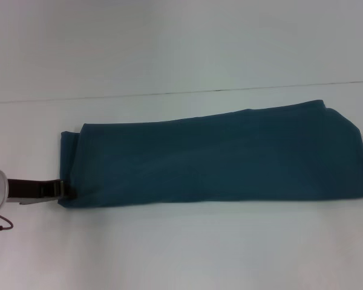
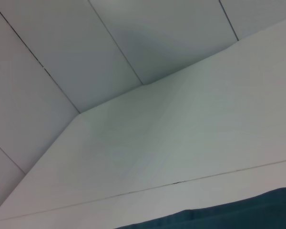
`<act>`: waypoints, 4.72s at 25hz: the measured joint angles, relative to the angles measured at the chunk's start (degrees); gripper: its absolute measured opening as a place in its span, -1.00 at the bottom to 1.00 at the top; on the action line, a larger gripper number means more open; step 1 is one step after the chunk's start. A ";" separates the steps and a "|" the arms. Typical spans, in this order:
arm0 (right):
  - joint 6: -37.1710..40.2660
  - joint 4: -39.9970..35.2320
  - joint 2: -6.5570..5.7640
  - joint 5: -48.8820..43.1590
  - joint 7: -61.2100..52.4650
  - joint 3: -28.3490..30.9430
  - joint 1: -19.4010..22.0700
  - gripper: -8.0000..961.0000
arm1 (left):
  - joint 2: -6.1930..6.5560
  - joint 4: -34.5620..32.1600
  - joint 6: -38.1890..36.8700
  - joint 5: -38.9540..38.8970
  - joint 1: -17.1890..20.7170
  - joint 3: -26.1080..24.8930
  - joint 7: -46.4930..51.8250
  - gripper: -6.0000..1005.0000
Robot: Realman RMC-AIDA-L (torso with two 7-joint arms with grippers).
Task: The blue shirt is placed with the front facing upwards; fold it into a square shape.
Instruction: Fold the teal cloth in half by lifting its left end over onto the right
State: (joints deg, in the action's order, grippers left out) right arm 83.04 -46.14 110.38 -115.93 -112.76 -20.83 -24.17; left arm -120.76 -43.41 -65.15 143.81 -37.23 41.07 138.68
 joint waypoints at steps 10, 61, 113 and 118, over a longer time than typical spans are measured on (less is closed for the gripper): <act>-0.14 0.00 0.00 0.00 0.00 0.01 -0.01 -0.94 | 0.26 -0.73 -0.80 0.24 0.55 -0.27 0.00 -0.88; -0.86 1.36 -0.08 0.01 0.70 -0.12 -0.35 -0.94 | 0.45 -5.86 -5.88 -0.22 2.74 -0.69 0.48 -0.65; -1.48 1.25 -0.71 0.03 0.70 -0.02 -0.44 -0.94 | 1.25 -2.92 -9.58 4.97 -0.23 -3.35 5.98 0.30; -1.49 1.24 -0.71 0.00 0.70 -0.04 -0.44 -0.94 | 1.29 -2.47 -8.21 6.06 -0.81 -1.57 6.47 0.31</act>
State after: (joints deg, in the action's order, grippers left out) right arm 81.56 -44.90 109.67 -115.93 -112.06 -20.88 -24.61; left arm -119.46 -45.88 -73.36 149.87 -38.04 39.50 145.15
